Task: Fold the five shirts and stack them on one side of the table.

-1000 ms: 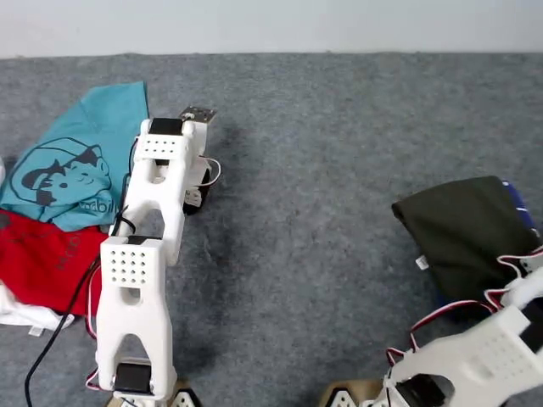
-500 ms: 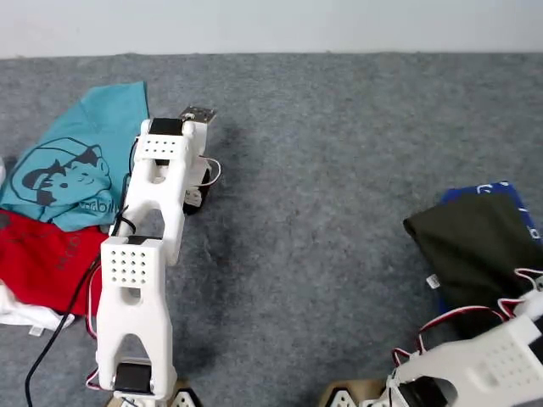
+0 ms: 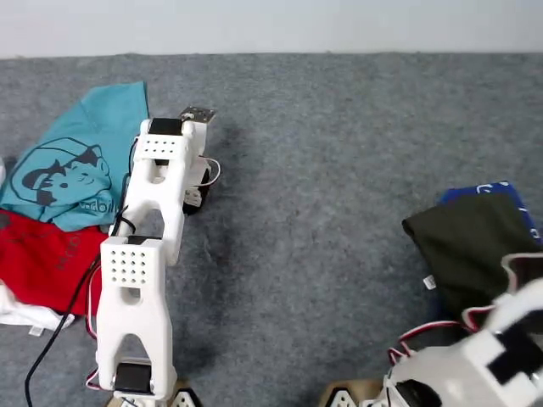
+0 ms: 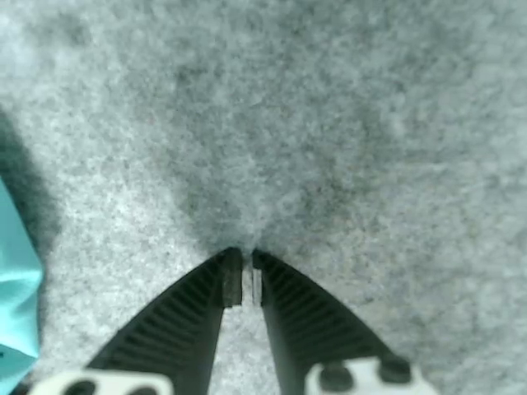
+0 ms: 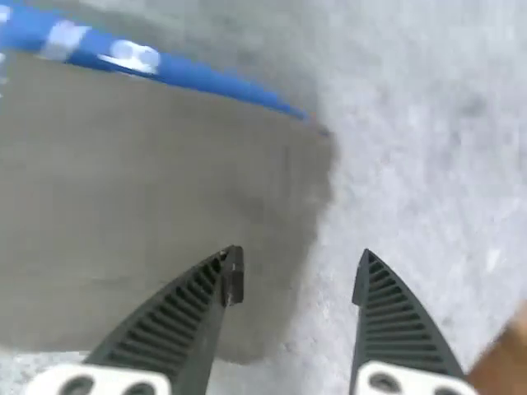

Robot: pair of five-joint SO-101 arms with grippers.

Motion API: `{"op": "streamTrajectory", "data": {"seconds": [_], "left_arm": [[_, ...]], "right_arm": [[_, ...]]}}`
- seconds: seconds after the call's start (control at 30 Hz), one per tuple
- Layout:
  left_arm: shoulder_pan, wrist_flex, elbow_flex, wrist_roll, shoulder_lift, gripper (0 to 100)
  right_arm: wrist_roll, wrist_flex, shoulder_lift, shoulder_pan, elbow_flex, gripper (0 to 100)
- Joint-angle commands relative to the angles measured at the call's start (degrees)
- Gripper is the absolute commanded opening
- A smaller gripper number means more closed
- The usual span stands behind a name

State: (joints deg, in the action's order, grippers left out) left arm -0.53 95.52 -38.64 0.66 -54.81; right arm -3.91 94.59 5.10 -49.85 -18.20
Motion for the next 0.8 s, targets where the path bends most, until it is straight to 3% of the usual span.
{"op": "streamTrajectory", "data": {"seconds": [0.0,0.13,0.43,0.67,0.77], "left_arm": [[-0.88,1.23,1.10,0.35,-1.93,6],[-0.88,1.23,1.10,0.35,-1.93,6],[-0.88,1.23,1.10,0.35,-1.93,6],[-0.88,1.23,1.10,0.35,-1.93,6],[-0.79,1.23,1.10,0.26,-1.67,7]], "right_arm": [[0.70,-7.69,-2.24,11.65,-0.79,22.0],[0.62,-22.37,4.62,17.71,1.49,21.9],[0.70,-31.60,22.29,19.03,0.62,21.9],[0.70,-32.48,25.36,18.68,0.62,21.9],[0.62,-27.82,20.44,18.68,0.09,21.9]]}}
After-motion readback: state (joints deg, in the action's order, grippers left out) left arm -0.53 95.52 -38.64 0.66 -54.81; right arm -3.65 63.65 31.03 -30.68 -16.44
